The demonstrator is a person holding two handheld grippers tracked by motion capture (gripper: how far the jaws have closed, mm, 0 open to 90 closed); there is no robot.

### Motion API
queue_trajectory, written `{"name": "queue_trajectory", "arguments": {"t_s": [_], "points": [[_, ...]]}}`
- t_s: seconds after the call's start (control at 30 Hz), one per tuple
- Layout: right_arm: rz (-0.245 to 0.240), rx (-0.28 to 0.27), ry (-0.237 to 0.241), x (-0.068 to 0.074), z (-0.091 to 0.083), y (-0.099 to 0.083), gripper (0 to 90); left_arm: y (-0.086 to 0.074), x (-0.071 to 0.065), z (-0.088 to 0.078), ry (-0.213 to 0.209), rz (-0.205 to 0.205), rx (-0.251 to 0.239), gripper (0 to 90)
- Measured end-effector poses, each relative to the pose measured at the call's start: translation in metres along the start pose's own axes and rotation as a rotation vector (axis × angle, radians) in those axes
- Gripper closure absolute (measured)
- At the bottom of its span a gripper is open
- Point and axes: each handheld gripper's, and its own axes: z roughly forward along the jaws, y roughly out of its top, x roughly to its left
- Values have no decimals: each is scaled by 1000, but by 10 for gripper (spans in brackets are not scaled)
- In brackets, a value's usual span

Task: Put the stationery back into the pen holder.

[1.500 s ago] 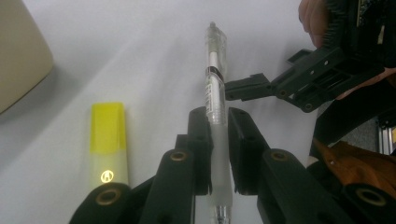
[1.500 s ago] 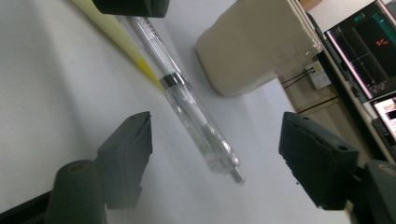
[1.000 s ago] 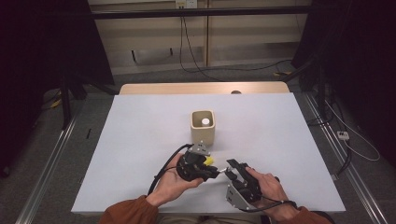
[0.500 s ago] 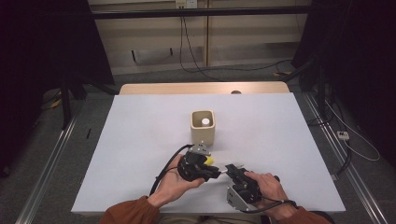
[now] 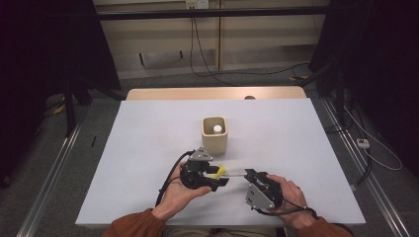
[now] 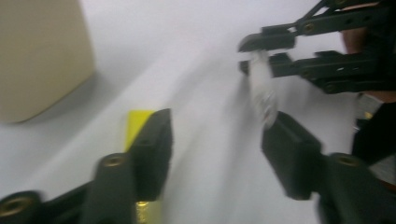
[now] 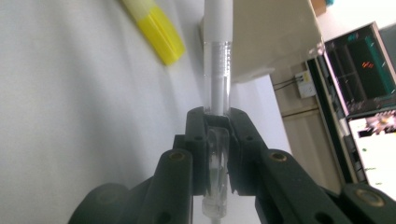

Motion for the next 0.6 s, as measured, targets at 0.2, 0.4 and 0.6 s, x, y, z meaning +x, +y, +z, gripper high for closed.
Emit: {"name": "queue_trajectory", "arguments": {"t_s": [0.2, 0.4, 0.6], "points": [[123, 6, 7, -7, -1, -4, 808, -6, 6, -9, 69, 9, -15, 253], [241, -7, 19, -19, 0, -9, 807, -19, 15, -18, 109, 6, -19, 179], [383, -18, 28, -28, 1, -13, 807, -27, 25, -31, 137, -17, -67, 128]]}}
